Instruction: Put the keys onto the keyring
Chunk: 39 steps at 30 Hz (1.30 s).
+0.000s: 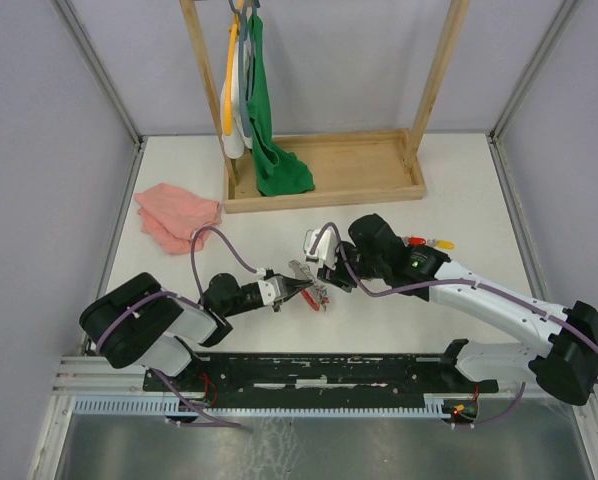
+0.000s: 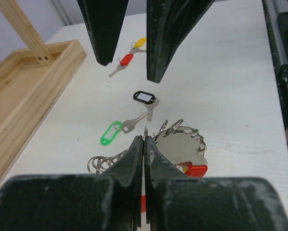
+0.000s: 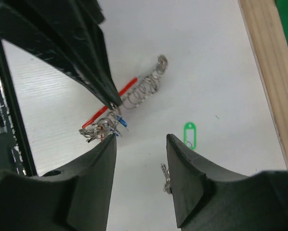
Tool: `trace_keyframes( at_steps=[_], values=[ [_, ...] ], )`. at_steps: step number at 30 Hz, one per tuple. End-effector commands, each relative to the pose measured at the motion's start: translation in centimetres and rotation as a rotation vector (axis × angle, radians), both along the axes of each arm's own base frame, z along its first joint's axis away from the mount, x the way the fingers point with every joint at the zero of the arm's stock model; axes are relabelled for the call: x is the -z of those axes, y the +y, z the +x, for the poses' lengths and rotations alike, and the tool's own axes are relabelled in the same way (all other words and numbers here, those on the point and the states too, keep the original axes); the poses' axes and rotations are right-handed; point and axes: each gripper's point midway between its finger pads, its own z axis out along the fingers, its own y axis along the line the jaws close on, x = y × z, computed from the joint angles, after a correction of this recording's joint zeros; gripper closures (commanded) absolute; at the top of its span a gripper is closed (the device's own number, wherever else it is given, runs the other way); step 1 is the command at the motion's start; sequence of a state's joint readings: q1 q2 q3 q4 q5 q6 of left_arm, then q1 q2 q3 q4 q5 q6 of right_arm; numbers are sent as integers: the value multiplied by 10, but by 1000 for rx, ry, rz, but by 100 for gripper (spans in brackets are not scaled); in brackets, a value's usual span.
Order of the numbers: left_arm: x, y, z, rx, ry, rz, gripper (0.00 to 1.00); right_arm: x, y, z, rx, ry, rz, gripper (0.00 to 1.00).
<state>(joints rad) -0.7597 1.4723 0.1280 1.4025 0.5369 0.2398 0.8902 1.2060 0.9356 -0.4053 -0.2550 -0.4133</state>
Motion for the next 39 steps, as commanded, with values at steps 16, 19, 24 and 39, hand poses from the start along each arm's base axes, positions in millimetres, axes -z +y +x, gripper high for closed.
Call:
trace_keyframes(
  at_steps=[16,19,24,39],
  values=[
    [-16,23,22,-179,-177,-8,97,34,-96,84,1034,169,180,14],
    [-16,22,20,-169,-175,-12,97,44,-107,85,1077,190,157,4],
    [-14,20,13,-124,-188,2,97,59,-122,93,1155,230,152,0],
    [-4,13,14,-94,-190,41,97,79,-191,148,1606,190,156,13]
  ],
)
